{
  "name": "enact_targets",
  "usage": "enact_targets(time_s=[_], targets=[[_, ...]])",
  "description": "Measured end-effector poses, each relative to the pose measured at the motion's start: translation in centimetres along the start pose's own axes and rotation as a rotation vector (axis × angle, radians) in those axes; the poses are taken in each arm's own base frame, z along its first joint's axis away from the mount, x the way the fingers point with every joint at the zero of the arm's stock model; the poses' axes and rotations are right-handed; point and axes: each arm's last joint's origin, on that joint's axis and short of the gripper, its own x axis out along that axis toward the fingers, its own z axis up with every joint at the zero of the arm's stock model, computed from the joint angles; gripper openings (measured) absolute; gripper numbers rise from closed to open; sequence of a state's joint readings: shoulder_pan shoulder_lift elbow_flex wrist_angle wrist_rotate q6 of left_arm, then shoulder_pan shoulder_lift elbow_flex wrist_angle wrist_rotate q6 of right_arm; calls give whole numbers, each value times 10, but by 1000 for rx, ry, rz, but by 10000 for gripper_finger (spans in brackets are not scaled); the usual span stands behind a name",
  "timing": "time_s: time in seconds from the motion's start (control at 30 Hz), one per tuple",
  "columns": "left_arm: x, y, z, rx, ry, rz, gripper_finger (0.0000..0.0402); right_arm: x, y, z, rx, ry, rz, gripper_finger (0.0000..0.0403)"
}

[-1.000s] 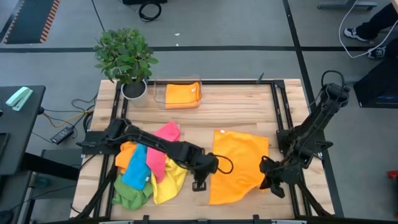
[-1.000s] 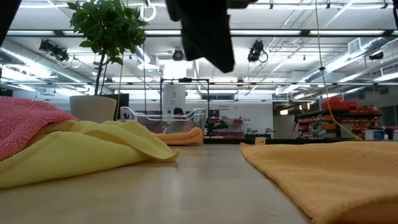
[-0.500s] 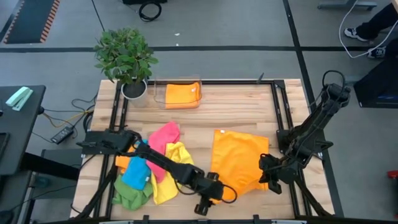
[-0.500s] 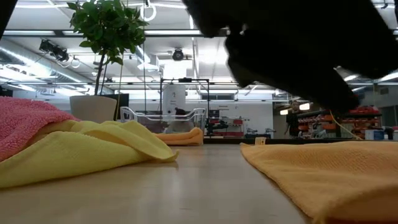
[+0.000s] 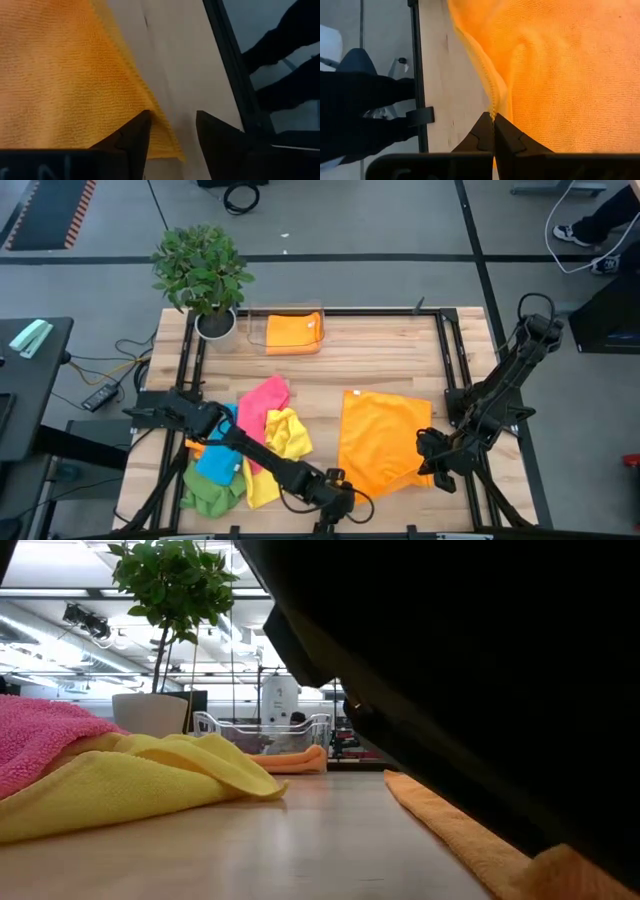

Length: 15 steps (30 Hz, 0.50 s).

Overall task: Fold microfiber towels
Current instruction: Fold the right orange microfiber cloth

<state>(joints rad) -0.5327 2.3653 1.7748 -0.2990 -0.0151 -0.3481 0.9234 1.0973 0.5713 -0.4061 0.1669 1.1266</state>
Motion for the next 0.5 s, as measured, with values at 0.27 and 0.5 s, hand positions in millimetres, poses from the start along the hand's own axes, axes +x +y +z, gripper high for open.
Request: enact_targets(time_s=[0.27, 0.5], targets=[[0, 9, -1, -24, 18, 80, 34, 0, -1, -1, 27, 8, -11, 2], [-47, 51, 12, -62, 171, 198, 7, -8, 0, 0, 52, 44, 47, 2]])
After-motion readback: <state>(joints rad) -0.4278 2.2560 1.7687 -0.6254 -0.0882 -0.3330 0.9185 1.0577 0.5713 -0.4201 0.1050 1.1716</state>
